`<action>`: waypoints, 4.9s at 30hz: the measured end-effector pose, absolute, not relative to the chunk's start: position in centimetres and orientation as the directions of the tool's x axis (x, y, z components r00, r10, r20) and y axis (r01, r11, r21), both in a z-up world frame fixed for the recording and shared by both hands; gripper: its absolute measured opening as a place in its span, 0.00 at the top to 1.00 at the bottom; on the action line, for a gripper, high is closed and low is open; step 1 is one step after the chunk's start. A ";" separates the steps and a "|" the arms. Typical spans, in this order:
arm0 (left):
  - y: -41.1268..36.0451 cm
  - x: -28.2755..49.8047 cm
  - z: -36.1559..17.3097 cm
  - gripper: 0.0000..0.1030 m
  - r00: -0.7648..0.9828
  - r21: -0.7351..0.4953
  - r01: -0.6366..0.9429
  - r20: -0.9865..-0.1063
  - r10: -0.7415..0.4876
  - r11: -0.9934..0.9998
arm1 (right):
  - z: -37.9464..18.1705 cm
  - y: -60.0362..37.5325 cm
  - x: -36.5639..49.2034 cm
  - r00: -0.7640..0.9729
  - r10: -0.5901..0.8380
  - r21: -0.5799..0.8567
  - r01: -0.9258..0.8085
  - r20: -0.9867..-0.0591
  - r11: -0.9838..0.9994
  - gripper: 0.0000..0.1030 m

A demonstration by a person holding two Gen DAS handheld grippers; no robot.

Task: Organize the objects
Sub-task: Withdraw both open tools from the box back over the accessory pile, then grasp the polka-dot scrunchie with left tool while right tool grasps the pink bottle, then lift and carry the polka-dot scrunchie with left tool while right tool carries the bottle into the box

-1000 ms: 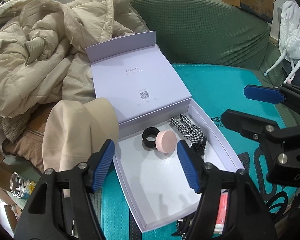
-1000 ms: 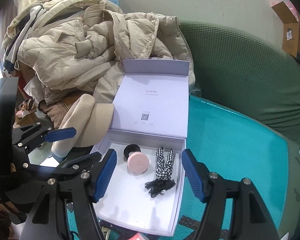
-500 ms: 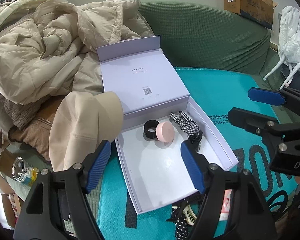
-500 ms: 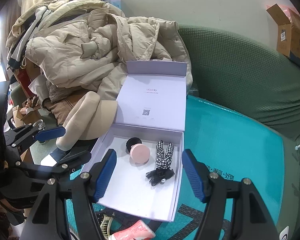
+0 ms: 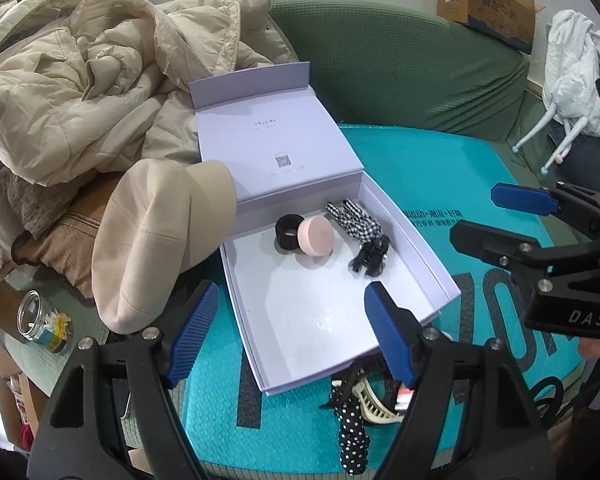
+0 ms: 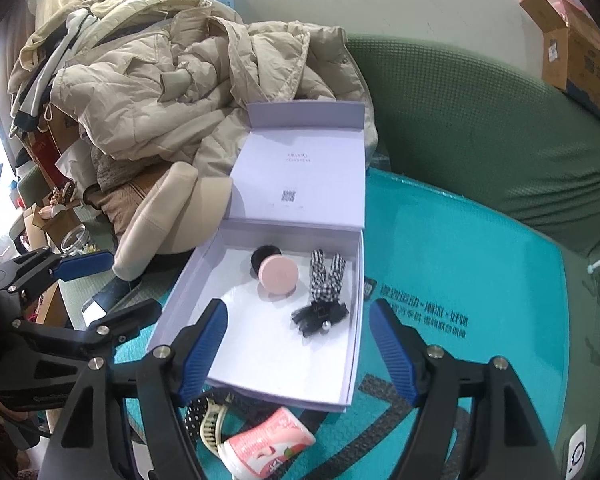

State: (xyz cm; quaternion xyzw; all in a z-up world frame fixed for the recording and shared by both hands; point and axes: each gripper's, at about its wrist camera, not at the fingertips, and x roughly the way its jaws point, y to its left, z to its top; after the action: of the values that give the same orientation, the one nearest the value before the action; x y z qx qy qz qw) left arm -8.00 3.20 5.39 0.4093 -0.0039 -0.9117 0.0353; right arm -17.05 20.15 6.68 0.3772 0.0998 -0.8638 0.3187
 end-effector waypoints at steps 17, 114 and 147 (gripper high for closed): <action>4.9 -4.3 3.5 0.27 -0.639 0.020 0.045 -0.768 -0.045 -0.999 | 3.9 22.9 -14.8 -0.485 -0.435 0.065 0.608 -0.759 -0.791 0.25; 4.1 -1.4 -8.4 0.58 -0.478 -0.083 0.000 -0.875 0.073 -0.997 | -8.0 23.3 -13.6 -0.363 -0.393 0.215 0.442 -0.845 -0.871 0.28; 6.0 0.3 -8.5 0.83 -0.454 -0.117 -0.123 -0.877 0.161 -0.985 | -8.2 27.7 -7.9 -0.357 -0.344 0.221 0.341 -0.869 -0.914 0.40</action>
State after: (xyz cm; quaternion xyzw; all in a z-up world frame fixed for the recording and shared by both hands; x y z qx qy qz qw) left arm 0.32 5.96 -8.53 0.5160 0.0183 -0.8523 -0.0832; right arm -7.92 27.68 -8.20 0.5277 -0.0011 -0.8236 0.2079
